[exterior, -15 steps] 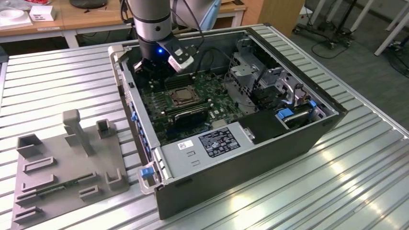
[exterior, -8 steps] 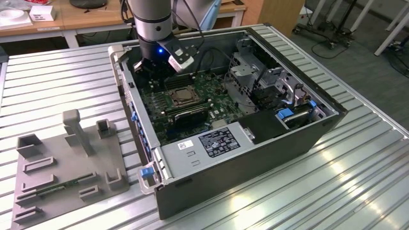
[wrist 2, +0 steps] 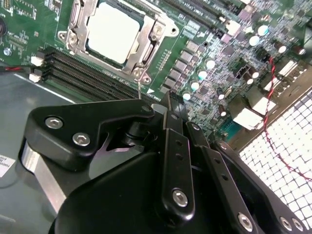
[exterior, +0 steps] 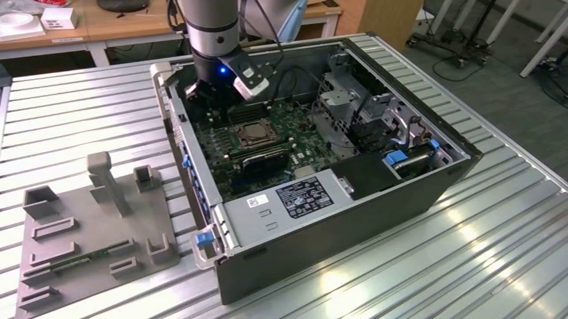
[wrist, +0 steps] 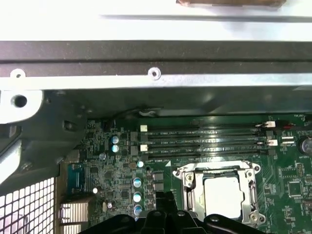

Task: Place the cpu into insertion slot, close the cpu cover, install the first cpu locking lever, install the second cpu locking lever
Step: 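Install the first cpu locking lever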

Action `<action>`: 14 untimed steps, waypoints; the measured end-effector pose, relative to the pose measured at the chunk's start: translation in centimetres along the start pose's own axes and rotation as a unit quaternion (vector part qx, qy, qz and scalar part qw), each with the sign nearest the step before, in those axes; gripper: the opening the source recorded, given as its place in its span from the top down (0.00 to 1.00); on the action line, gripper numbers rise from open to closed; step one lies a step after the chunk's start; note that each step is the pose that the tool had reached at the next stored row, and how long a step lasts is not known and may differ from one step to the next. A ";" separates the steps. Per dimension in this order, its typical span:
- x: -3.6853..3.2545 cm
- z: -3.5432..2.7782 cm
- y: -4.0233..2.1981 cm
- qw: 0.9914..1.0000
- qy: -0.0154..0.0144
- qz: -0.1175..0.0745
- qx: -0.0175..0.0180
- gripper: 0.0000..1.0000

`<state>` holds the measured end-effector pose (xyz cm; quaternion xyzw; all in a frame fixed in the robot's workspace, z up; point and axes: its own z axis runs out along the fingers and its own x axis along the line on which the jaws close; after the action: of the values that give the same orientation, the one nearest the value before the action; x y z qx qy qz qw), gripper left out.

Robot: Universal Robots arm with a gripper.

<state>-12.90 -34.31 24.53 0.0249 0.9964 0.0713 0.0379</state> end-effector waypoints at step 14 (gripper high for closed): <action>0.25 -0.04 0.08 1.000 0.000 0.002 -0.021 0.89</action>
<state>-13.15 -34.22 24.56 0.0257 0.9946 0.0928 0.0380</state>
